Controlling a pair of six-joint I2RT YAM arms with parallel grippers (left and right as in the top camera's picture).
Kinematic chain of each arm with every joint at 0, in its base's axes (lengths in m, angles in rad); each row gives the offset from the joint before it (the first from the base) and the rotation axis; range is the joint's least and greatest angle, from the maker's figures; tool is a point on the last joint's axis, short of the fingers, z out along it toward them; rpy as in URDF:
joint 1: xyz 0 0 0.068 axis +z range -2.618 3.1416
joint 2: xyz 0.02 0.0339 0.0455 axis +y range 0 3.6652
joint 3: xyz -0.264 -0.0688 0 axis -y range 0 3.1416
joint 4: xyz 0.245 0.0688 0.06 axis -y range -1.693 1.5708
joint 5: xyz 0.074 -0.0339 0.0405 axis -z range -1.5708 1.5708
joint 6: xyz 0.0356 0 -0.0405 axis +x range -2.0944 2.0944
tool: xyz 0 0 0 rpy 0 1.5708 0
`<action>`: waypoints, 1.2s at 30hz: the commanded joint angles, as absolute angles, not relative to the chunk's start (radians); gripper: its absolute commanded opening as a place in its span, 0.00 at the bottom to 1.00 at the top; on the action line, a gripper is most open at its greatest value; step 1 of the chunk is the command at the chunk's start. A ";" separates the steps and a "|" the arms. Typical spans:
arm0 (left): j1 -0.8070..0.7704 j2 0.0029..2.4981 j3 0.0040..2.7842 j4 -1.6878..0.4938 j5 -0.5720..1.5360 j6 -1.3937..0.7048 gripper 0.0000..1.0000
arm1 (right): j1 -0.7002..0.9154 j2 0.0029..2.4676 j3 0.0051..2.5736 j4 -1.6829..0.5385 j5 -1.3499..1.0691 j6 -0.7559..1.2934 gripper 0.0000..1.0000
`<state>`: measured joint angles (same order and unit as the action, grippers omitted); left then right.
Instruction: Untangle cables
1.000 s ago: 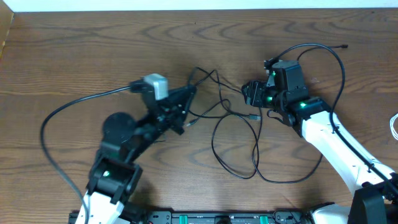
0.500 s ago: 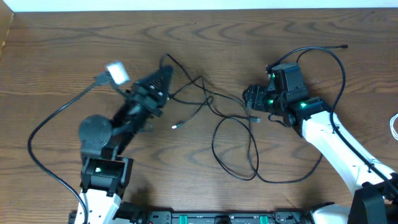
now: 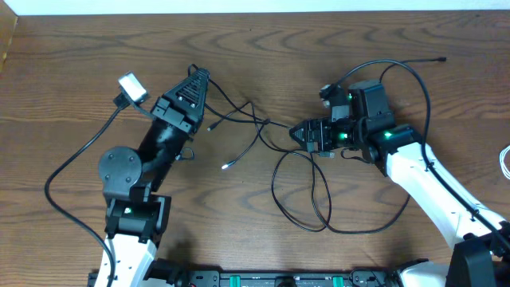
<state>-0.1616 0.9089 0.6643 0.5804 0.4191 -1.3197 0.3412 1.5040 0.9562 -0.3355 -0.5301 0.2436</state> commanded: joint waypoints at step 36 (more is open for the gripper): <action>-0.186 1.014 0.677 0.144 0.372 -1.048 0.08 | 0.570 1.414 0.953 0.048 0.400 0.052 0.01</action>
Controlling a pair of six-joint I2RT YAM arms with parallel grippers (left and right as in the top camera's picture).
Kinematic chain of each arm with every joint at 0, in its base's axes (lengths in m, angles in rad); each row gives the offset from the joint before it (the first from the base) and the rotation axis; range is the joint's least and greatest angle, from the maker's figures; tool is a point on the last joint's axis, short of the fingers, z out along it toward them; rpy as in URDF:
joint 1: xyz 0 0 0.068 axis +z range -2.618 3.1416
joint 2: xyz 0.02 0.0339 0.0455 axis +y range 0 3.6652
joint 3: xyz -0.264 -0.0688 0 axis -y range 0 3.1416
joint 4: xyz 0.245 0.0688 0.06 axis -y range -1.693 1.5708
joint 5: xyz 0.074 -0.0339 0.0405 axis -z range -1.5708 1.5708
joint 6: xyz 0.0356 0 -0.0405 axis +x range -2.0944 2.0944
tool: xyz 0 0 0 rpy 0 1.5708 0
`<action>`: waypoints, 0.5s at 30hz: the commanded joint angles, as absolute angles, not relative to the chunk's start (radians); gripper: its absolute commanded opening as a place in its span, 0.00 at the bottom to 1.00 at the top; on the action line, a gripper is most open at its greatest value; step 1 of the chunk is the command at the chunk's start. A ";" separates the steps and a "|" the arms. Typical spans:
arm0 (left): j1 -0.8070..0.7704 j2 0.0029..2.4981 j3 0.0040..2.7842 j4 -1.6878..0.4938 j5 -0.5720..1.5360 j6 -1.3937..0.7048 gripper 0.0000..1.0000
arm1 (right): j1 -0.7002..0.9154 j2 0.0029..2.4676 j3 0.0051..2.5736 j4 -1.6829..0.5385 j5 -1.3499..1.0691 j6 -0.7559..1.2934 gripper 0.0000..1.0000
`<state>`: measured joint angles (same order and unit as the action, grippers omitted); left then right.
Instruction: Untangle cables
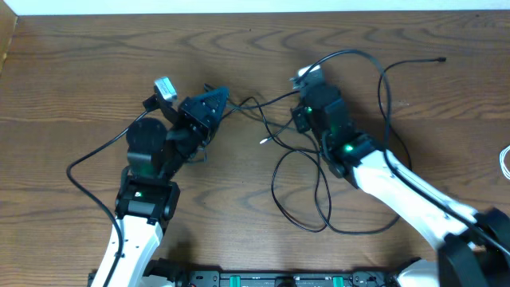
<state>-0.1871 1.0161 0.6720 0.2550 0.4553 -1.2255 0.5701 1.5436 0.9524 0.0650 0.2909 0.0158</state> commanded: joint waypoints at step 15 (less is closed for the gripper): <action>-0.186 1.135 0.677 -0.130 0.088 -0.898 0.08 | 0.571 1.132 0.953 -0.061 -0.265 0.055 0.01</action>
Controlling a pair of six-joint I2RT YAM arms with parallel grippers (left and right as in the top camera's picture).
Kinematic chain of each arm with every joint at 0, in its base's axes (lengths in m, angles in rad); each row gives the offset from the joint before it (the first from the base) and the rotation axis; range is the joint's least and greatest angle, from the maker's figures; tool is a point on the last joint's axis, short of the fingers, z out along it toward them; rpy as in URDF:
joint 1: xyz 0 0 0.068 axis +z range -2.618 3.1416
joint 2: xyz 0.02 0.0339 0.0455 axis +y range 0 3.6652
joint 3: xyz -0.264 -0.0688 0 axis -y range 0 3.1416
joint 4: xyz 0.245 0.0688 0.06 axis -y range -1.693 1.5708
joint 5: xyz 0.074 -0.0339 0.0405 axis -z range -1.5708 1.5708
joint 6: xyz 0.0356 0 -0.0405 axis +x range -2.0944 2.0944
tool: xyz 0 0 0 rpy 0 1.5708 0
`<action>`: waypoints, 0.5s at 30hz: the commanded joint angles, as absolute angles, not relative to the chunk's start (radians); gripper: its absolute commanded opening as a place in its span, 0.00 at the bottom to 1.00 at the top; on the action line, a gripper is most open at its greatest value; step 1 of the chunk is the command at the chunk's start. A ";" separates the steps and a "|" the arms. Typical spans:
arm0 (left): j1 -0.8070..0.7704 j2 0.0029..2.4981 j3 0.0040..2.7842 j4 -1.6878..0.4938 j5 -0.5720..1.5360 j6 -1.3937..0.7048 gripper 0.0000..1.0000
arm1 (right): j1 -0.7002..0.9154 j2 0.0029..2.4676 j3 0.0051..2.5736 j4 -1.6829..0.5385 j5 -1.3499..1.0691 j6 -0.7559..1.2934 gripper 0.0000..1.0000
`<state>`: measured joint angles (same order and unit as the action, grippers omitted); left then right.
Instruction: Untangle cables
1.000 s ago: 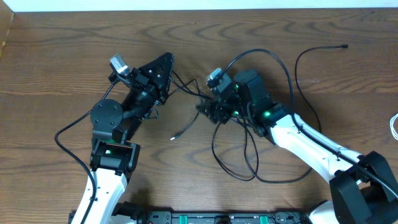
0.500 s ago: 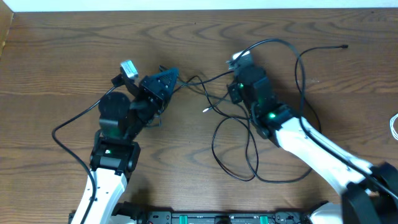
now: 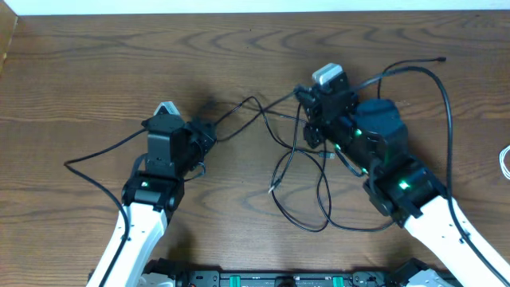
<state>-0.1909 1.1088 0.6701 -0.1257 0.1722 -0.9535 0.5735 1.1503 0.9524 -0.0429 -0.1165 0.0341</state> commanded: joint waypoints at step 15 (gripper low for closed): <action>-0.143 1.154 0.677 -0.094 0.039 -0.428 0.09 | 0.703 1.559 0.953 0.036 -0.367 0.088 0.16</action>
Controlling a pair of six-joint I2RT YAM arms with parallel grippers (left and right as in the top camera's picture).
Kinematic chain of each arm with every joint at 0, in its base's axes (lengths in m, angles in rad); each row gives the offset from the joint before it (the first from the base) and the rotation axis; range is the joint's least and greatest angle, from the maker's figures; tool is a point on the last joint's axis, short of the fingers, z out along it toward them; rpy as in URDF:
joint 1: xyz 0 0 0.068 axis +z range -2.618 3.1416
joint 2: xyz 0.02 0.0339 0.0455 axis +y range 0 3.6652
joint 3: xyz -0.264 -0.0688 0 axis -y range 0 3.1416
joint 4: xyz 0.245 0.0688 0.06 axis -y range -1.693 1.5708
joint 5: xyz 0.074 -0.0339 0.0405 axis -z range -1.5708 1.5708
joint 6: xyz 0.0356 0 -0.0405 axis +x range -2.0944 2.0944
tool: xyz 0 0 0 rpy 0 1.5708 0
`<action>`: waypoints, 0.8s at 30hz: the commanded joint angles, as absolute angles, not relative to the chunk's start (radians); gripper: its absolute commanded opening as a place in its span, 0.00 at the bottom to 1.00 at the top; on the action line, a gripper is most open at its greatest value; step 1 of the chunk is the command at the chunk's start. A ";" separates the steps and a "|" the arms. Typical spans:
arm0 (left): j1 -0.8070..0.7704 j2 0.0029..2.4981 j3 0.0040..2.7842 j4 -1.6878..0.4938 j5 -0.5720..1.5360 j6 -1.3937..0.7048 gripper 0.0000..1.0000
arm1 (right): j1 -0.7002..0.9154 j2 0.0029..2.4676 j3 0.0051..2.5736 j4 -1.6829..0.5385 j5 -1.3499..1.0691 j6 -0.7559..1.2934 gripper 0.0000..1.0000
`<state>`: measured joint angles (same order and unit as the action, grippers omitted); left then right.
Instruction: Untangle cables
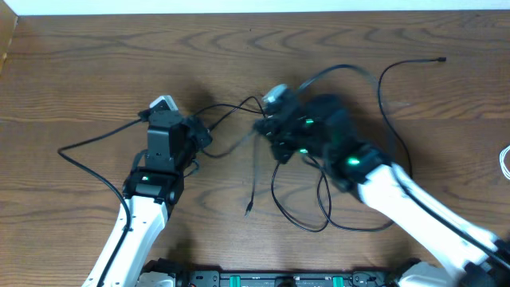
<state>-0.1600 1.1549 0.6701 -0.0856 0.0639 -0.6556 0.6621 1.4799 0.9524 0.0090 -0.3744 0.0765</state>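
Thin black cables [303, 203] lie tangled in the middle of the wooden table, with a loop near the front. My left gripper [201, 135] points right and is shut on a black strand that runs up and right toward the tangle. My right gripper [267, 131] is motion-blurred just right of it and appears shut on another strand. That strand's loose plug end [249, 209] hangs down toward the front. The two grippers stand close together. A long cable arcs to a plug end [442, 59] at the far right.
A white cable [504, 159] shows at the right edge. A dark lead [88, 143] from the left wrist trails over the table on the left. The table's back edge [255, 11] meets a white wall.
My right gripper has moved left and toward the left gripper, now blurred. The loose plug end has shifted left and nearer the front. My left gripper has barely moved.
At first the grippers were apart, each at a strand of the tangle, with a plug end lying between them. Then both arms drew back, and the strands stretched and rose off the table. Now the right gripper has come close to the left one, with the plug end dangling.
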 commanded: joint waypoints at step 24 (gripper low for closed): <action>-0.129 1.297 0.672 -0.250 -0.059 -0.288 0.08 | 0.624 1.589 0.954 -0.114 0.194 0.159 0.99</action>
<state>-0.1333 1.2743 0.6701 -0.2474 -0.0761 -0.3088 0.6411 1.6131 0.9516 -0.0952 0.0734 0.1009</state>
